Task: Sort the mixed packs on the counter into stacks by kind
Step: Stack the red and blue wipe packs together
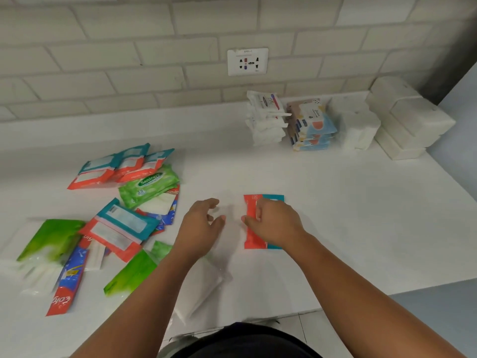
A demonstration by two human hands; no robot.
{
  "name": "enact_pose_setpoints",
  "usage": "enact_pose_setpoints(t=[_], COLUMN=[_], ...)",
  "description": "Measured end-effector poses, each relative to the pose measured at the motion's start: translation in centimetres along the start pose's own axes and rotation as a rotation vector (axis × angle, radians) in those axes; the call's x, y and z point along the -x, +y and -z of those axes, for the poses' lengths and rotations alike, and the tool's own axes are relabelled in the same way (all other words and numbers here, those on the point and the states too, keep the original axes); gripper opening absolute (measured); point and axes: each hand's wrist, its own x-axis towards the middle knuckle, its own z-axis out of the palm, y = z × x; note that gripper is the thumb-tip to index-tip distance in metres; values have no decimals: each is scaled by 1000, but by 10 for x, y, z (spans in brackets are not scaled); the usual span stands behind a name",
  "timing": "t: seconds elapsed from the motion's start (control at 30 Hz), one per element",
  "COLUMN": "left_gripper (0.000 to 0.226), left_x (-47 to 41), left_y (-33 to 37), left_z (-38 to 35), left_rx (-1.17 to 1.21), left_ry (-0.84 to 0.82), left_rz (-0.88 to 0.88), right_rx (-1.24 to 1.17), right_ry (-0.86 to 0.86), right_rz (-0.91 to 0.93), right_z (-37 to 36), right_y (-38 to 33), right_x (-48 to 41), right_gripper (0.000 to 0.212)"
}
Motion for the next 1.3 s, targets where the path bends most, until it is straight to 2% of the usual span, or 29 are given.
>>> enact_pose_setpoints(t=[0.17,0.3,0.43,0.57,0.67,0.83,0.9,1.07,1.13,1.2,1.3], left_gripper=[25,21,23,32,41,66,71,65,66,66,57], left_x=[9,8,8,8,9,11,10,3,2,2,2], left_y=[-32,-68,-110,-151,-175,-198,-202,-208,-209,-210,-205], left_z=[55,93,121,143,158,170,170,167,166,167,169], left_rx=[-52,-89,-158,-296,-357,-413,-434,-425,-389,-300,-187], left_ry=[69,107,91,2,-43,-161,-181,-74,-57,-21,87], left_rz=[19,22,-107,-256,-309,-305,-304,-316,-322,-323,-288], right_rx=[-174,-203,-207,-193,-137,-55,-53,-94,-106,-217,-548], right_ry=[49,17,-3,-7,-73,-100,-107,-66,-32,52,180], right_rz=[184,349,445,462,411,366,354,380,417,453,445], right_z=[-17,-41,-67,-90,-100,-113,-113,-105,-100,-94,-82], right_y=[-60,-109,-154,-191,-209,-224,-227,-230,-230,-231,-238], right_x=[-4,-9,-12,-19,-26,-40,-43,-46,-45,-43,-40], right_gripper=[30,34,38,44,58,68,64,32,27,24,20])
